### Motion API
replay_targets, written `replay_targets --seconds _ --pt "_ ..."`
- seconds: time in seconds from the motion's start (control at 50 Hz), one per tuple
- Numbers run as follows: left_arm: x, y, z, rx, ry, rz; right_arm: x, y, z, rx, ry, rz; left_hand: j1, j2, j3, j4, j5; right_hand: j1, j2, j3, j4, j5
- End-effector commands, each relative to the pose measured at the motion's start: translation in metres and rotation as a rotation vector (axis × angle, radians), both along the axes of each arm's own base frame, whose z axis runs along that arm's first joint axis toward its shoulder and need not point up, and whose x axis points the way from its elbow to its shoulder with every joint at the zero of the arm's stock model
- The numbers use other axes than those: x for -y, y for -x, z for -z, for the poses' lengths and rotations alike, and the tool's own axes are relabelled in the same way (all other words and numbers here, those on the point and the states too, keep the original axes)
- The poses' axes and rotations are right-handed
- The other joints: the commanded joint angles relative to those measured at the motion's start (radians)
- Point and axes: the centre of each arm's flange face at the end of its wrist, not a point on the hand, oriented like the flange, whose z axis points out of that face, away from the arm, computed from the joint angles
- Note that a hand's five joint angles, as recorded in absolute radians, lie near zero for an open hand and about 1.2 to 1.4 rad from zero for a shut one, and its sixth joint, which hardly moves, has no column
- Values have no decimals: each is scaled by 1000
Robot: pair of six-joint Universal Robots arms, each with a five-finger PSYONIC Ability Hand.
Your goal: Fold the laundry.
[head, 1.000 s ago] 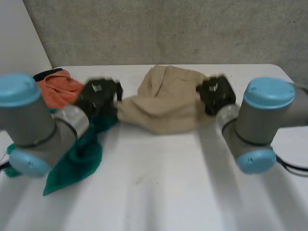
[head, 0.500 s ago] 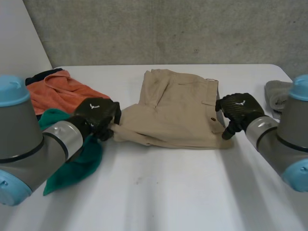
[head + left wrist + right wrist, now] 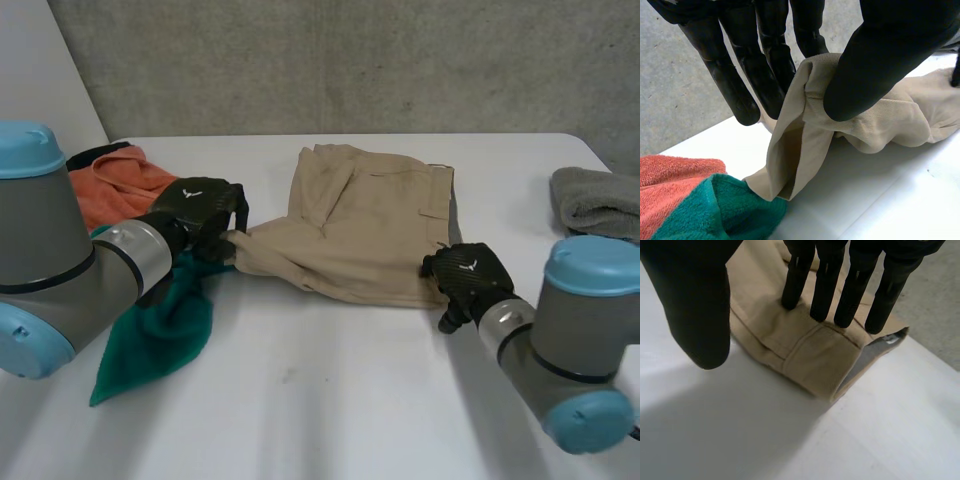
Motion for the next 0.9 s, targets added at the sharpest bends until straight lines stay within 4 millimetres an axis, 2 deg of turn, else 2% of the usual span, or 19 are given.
replay_targets --seconds 0.02,0.12,0.28,0.38,0.42,0.44,0.5,0.62,0.68,0.76,0.9 --pt "-3 -2 0 7 -18 -3 19 -10 12 -8 58 29 267 196 202 194 236 238 225 222 224 216" --pt "-7 -4 2 18 -45 -4 31 -12 5 -4 132 47 267 196 202 194 236 854 841 839 840 833" --pt "-22 -9 4 44 -105 -1 34 -3 -29 23 194 58 267 196 202 194 236 855 842 840 841 834" --pt "-19 -9 1 37 -83 -6 38 4 -35 1 164 34 267 196 202 194 236 855 842 840 841 834" --pt "-16 -8 0 34 -71 -6 36 7 -35 -4 128 24 267 196 202 194 236 390 377 375 376 369" --pt "-13 -7 -1 30 -63 -8 33 11 -36 -6 81 14 267 196 202 194 236 254 241 239 240 233" --pt "-8 -5 -1 28 -58 -6 31 22 -42 26 1 10 267 196 202 194 236 101 88 86 87 80" --pt "3 0 2 28 -52 -7 27 35 -45 88 -84 8 267 196 202 194 236 103 90 88 89 82" --pt "8 0 2 28 -56 -15 22 36 -38 83 -107 -2 267 196 202 194 236 77 64 61 62 55" --pt "10 1 1 30 -65 -14 18 32 -26 63 -101 -24 267 196 202 194 236 62 49 46 48 41" --pt "13 4 -5 23 -50 -10 23 17 -8 40 -34 -40 267 196 202 194 236 44 31 29 30 23"
